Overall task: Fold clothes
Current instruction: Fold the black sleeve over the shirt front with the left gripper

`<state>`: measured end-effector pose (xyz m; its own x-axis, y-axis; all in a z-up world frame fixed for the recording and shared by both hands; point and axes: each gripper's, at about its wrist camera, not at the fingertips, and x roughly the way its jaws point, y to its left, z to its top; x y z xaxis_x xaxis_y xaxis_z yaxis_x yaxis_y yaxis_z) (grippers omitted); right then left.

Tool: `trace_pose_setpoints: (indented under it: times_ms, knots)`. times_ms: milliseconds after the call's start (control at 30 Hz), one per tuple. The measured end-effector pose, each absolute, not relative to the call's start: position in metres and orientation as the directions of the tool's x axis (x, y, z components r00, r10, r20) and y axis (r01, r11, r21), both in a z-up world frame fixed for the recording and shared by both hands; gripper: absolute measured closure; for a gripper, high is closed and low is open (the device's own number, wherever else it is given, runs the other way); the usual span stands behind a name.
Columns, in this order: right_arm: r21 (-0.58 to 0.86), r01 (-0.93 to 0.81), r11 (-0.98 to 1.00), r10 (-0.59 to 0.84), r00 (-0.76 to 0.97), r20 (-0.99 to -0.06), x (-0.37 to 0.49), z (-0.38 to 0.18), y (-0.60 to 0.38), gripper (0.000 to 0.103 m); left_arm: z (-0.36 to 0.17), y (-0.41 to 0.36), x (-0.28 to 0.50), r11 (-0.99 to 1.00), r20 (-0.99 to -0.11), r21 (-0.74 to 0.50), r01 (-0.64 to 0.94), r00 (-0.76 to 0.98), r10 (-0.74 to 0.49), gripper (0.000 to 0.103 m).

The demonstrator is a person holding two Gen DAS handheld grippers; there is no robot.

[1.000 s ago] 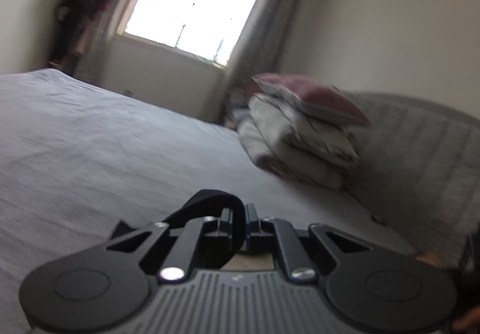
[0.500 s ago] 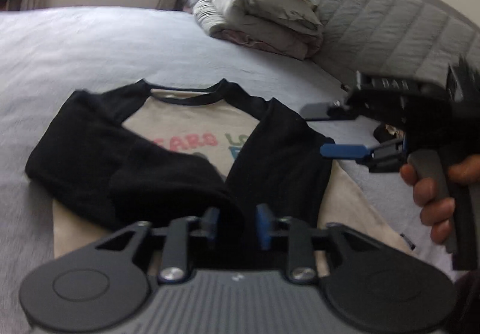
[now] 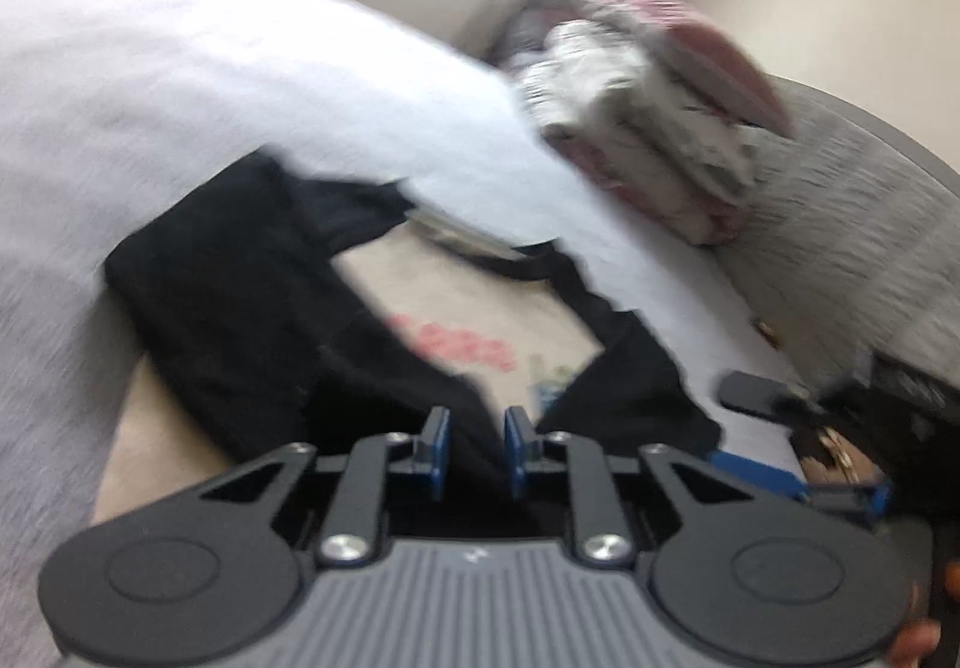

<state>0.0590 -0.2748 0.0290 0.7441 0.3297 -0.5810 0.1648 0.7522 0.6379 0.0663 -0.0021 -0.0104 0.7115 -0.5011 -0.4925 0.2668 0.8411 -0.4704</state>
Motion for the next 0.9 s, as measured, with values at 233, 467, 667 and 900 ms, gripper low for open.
trace_pose_setpoints:
  times_ms: [233, 467, 667, 900]
  knots:
    - [0.679, 0.199, 0.707, 0.34, 0.746, -0.573, 0.061, 0.025, -0.285, 0.034, -0.001, -0.047, 0.033, 0.694, -0.497, -0.344, 0.633, 0.504, -0.707, 0.081]
    - [0.664, 0.197, 0.721, 0.352, 0.722, -0.596, 0.062, 0.02, -0.277, 0.034, 0.002, -0.036, 0.019, 0.785, -0.585, -0.289, 0.548, 0.548, -0.598, 0.053]
    - [0.651, 0.192, 0.734, 0.35, 0.715, -0.606, 0.061, 0.018, -0.272, 0.034, 0.001, 0.006, 0.038, 0.847, -0.592, -0.407, 0.341, 0.608, -0.529, 0.035]
    - [0.626, 0.182, 0.758, 0.349, 0.698, -0.625, 0.06, 0.014, -0.265, 0.034, -0.023, 0.034, 0.06, 0.807, -0.576, -0.576, 0.127, 0.638, -0.511, 0.034]
